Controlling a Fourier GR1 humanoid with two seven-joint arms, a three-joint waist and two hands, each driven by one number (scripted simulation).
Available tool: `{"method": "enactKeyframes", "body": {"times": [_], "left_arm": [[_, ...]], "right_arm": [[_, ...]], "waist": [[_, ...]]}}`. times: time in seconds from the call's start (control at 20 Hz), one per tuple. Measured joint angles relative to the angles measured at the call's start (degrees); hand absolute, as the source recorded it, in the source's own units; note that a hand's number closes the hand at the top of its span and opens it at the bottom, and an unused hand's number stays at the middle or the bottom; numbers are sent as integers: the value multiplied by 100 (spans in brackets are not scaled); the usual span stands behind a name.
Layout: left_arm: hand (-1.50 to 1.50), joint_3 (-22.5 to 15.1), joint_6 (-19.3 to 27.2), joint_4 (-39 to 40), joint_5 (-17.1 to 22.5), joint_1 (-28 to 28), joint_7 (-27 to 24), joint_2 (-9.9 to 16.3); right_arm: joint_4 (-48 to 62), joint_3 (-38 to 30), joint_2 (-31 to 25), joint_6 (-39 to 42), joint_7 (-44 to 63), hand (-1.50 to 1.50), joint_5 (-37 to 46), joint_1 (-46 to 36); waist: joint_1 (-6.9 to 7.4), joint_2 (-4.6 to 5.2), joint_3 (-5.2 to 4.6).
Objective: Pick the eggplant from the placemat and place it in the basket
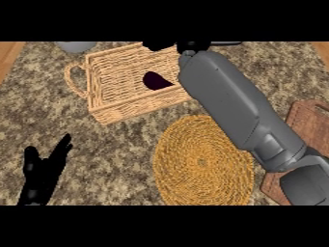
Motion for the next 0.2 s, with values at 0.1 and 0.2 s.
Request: {"method": "enactKeyframes", "body": {"times": [0.1,0.2], "left_arm": [[0,53,-51,-25,38,29,10,51],[0,119,-83,-105,79,162,-61,85]], "right_arm": [[-203,-64,-147,-66,56,-150,46,177],[-532,-62,-353,-50,170,-150,96,461]], "waist": [[-13,-7,2],[-57,-30,2]]}}
